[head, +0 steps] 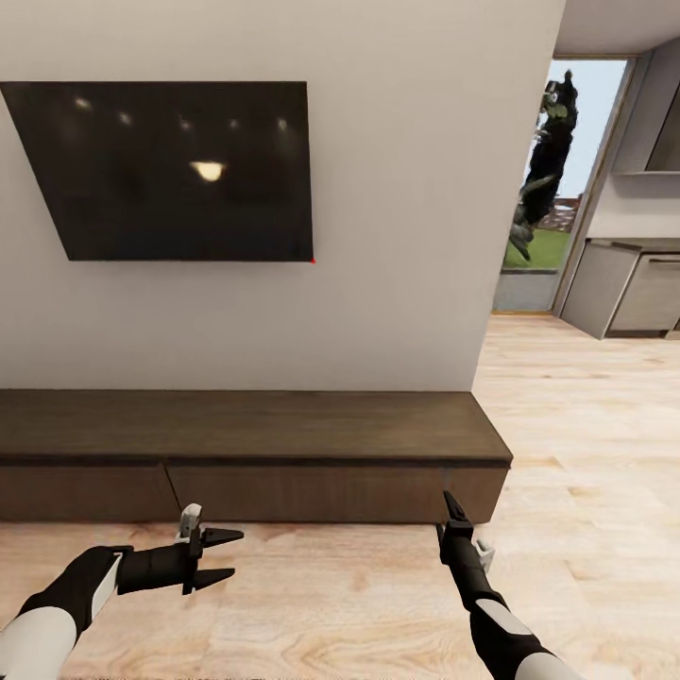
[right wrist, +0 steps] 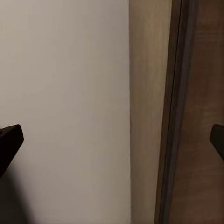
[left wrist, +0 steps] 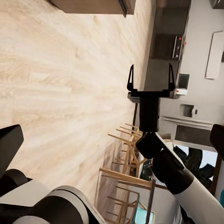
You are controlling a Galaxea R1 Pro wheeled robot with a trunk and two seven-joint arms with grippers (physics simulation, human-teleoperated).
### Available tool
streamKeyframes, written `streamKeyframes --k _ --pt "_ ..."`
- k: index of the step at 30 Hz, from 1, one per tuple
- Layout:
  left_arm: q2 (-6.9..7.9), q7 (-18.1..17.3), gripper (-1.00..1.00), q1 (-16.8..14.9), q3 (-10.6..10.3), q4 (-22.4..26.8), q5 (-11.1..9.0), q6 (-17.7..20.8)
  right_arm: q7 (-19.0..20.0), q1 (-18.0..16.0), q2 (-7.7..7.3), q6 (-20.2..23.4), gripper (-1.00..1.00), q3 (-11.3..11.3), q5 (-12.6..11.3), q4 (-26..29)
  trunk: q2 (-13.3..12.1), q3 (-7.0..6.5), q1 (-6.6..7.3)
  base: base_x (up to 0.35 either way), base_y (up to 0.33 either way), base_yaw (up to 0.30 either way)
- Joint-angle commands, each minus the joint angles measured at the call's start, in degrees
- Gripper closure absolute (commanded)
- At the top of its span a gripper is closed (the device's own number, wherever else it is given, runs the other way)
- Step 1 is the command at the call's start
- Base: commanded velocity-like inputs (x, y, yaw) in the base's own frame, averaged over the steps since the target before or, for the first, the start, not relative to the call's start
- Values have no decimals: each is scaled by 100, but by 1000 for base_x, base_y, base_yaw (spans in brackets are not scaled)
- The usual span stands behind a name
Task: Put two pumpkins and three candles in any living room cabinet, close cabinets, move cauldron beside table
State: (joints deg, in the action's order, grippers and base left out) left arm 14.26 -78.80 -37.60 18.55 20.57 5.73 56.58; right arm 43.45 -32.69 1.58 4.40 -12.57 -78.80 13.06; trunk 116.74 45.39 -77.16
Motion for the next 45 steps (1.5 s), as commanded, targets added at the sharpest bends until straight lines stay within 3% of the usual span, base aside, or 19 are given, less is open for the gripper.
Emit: streamKeyframes --k 1,10,17,19,24,45 --pt "-11 5 -100 -1 3 0 -1 -2 22 0 0 3 -100 0 -2 -2 42 18 -23 0 0 0" --pt "-32 22 -100 3 8 0 0 -24 167 0 -3 -13 -100 -8 -16 4 403 180 -220 0 0 0" --pt "-42 36 -100 0 14 0 4 -36 729 0 -75 57 -100 -11 4 2 683 306 -374 0 0 0" --pt "-45 39 -100 3 16 0 6 -40 826 0 -90 251 -100 -12 14 -2 764 342 -418 0 0 0" --pt "-46 40 -100 2 17 0 7 -42 863 0 -85 441 -100 -9 17 -4 964 431 -528 0 0 0" --pt "-38 32 -100 2 8 0 -1 -42 860 0 -79 406 -100 -9 37 -14 1806 808 -989 0 0 0"
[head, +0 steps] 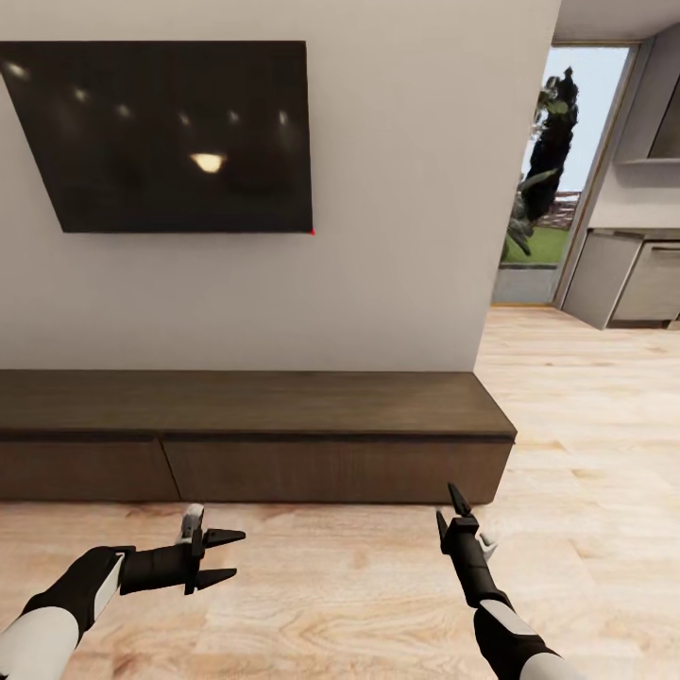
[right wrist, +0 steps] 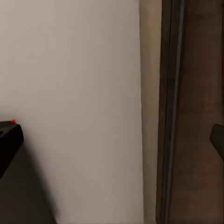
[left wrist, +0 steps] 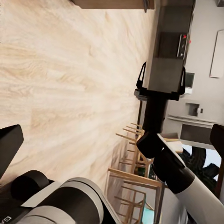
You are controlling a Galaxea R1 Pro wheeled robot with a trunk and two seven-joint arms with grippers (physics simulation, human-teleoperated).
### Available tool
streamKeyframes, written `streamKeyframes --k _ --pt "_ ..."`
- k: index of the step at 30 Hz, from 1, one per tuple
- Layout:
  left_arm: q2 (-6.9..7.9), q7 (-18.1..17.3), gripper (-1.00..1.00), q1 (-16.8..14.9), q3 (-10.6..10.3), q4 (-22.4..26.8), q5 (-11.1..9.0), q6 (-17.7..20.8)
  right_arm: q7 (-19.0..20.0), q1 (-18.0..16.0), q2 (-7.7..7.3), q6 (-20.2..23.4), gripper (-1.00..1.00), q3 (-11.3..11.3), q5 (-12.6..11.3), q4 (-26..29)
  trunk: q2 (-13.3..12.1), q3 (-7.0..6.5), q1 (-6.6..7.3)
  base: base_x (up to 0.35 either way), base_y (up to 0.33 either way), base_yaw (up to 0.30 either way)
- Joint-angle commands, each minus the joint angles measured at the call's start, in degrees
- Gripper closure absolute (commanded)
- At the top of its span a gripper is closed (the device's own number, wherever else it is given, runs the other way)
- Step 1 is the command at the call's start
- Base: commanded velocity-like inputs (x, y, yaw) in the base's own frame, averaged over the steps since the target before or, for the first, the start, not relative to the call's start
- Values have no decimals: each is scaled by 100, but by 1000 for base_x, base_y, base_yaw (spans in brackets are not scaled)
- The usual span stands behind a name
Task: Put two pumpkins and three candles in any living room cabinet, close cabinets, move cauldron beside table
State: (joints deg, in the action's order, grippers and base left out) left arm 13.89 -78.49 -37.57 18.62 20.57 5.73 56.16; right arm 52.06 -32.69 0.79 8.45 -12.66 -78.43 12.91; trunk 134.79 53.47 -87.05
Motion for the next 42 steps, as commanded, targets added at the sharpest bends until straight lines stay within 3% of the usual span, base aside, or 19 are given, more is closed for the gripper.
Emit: streamKeyframes --k 1,21,32,42 --pt "0 0 -100 1 1 0 -2 1 2 0 3 0 -100 0 1 0 42 18 -23 0 0 0" --pt "4 0 -100 -1 1 0 -2 1 -2 0 11 -16 -100 0 13 1 844 377 -462 0 0 0" --pt "22 -17 -100 -4 -7 12 -2 9 -11 0 4 -11 -100 23 38 1 846 399 -465 8 0 0" --pt "26 -18 -100 -1 -8 18 -2 9 -11 0 0 -12 -100 27 38 1 846 399 -465 283 0 0"
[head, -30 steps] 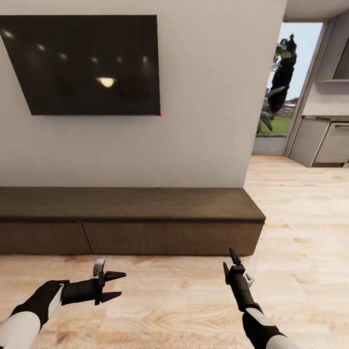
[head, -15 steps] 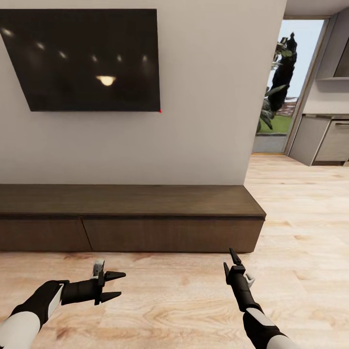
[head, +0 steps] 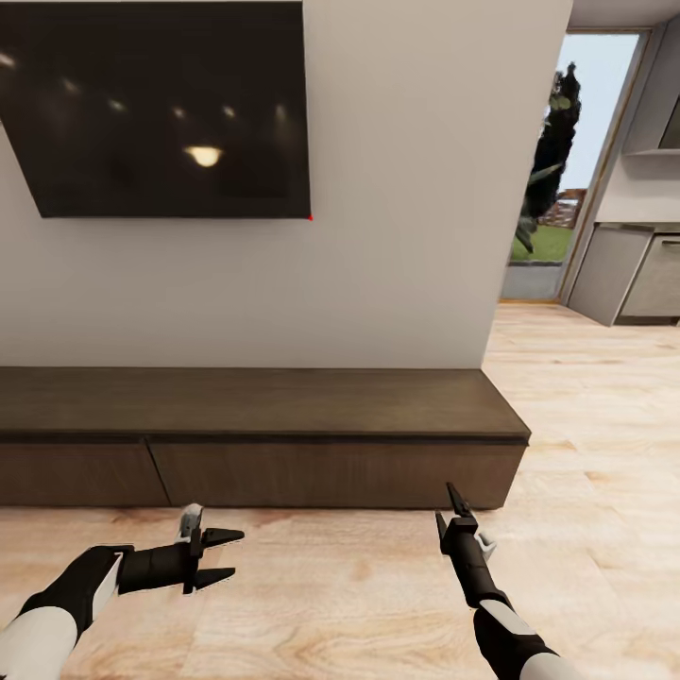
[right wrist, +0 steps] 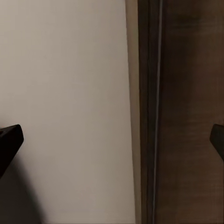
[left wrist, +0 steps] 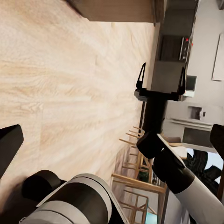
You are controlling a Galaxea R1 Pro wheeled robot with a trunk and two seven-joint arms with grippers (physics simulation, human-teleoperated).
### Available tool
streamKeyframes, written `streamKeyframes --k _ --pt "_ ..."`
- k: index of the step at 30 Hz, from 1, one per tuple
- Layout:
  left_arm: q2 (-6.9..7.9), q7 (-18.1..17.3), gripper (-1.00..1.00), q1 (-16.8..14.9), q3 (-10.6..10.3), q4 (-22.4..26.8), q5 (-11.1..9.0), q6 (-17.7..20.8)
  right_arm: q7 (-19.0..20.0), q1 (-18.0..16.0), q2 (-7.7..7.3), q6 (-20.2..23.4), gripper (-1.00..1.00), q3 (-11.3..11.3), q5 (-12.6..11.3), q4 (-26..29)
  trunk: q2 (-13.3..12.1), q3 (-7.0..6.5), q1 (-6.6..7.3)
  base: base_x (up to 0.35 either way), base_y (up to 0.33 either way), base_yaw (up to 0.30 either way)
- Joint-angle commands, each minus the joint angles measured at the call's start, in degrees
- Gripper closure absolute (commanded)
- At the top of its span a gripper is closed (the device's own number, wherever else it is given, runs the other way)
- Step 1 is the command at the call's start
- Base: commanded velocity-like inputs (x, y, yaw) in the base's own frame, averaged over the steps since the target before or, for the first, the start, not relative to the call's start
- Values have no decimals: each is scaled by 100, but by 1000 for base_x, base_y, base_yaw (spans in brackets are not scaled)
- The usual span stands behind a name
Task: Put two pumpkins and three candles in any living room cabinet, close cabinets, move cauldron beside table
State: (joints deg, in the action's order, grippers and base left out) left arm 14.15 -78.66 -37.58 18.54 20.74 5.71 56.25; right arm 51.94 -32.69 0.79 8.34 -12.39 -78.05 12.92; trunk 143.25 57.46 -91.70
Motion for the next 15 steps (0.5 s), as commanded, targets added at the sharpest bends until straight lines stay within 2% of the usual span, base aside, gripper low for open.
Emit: streamKeyframes --k 1,10,15 --pt "0 0 -100 -1 0 0 0 0 0 0 0 0 -100 0 0 0 0 0 0 328 0 0" --pt "-4 0 -100 -2 0 0 0 0 0 0 7 -4 -100 0 0 0 0 0 0 322 0 0" --pt "-5 0 -100 -1 0 0 0 0 0 0 7 -3 -100 0 0 0 0 0 0 88 0 0"
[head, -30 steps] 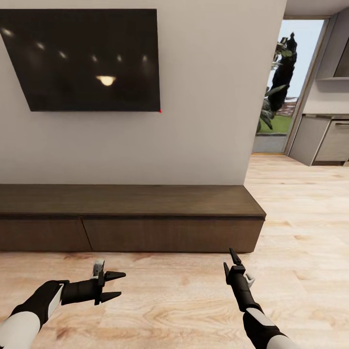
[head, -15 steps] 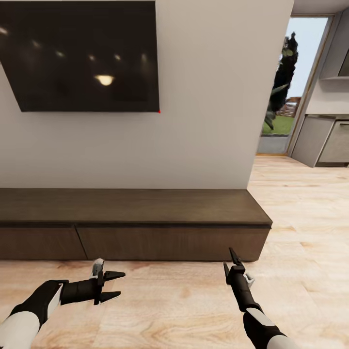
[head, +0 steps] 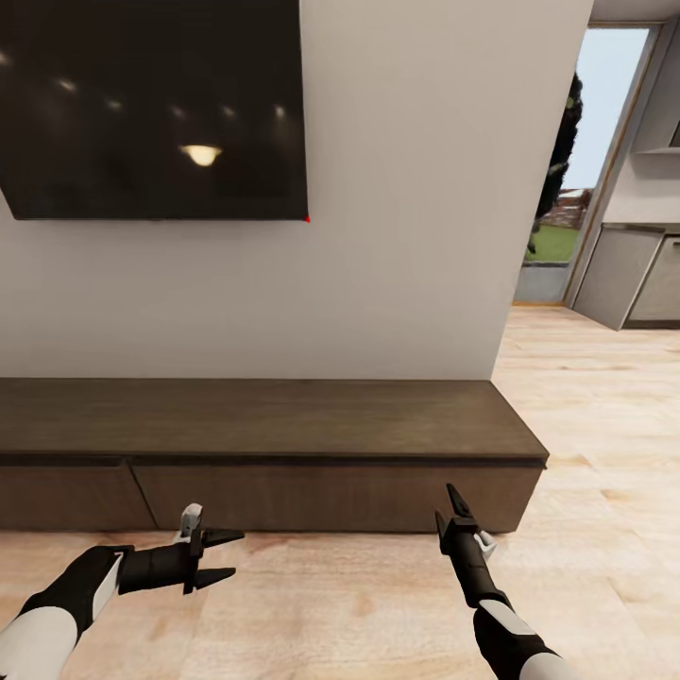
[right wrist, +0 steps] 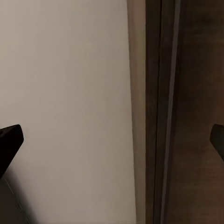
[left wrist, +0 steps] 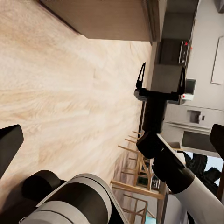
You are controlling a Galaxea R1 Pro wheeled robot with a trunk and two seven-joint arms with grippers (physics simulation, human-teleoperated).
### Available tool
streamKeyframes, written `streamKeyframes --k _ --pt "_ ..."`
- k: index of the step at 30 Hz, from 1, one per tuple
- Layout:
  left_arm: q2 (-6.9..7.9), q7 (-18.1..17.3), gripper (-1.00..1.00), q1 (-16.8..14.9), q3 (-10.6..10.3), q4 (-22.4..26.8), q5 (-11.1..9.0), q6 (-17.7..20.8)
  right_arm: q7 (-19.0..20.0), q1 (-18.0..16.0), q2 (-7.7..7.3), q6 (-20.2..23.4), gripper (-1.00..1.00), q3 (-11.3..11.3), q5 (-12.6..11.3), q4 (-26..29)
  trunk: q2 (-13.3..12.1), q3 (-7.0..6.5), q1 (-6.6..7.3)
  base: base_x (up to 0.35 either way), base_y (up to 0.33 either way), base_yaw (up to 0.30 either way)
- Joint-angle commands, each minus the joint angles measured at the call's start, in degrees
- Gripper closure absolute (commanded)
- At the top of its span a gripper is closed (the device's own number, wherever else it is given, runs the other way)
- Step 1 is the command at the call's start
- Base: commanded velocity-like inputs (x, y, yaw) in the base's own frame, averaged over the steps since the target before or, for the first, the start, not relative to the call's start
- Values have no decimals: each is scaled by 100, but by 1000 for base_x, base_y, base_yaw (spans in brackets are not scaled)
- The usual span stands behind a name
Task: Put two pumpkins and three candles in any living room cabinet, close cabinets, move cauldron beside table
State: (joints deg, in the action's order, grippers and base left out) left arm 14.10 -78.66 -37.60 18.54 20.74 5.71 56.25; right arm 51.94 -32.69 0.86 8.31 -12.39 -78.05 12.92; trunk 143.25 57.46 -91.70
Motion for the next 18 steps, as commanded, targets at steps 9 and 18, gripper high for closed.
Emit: streamKeyframes --k 9,18 --pt "14 -15 -100 2 0 0 -2 0 0 0 -6 -4 -100 -4 0 0 3 44 -5 8 0 0" --pt "-16 -1 -100 -2 0 0 0 0 -6 0 -20 16 -100 -23 -18 -2 15 244 -28 0 0 0"
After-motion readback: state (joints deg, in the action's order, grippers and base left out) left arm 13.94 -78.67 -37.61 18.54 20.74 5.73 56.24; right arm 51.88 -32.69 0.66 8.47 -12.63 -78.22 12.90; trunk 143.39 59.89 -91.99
